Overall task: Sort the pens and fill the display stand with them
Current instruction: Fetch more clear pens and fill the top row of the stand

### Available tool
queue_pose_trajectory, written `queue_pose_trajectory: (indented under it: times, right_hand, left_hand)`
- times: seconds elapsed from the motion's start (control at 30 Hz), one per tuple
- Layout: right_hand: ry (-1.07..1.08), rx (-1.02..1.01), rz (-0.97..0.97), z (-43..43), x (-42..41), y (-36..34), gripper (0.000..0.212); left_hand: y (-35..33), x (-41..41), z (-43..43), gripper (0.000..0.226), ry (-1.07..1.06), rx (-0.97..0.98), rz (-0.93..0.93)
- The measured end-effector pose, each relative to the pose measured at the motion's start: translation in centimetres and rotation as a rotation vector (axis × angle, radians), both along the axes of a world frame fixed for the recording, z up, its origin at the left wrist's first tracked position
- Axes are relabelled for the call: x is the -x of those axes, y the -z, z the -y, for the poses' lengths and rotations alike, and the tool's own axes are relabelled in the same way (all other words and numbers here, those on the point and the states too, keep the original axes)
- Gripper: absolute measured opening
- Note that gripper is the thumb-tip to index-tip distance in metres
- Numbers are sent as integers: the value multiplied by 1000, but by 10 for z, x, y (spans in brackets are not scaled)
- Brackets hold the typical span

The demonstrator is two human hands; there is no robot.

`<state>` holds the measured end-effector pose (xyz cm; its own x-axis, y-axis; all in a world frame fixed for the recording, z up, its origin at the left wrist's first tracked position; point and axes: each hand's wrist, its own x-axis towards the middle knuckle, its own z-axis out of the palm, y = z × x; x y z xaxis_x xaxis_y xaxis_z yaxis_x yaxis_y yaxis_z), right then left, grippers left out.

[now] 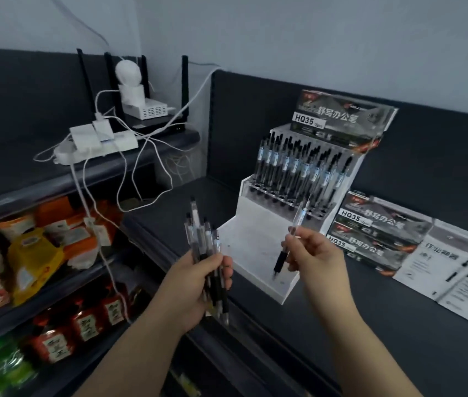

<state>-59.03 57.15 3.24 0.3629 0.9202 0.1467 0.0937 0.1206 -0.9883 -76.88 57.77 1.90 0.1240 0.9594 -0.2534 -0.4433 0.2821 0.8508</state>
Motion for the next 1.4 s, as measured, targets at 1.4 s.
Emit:
queue_pose_trajectory:
  times: [1.4]
  right_hand:
    - [853,67,518,-74,-18,-24,17]
  left_hand:
    - [-25,-23,-148,10,563,-76,150]
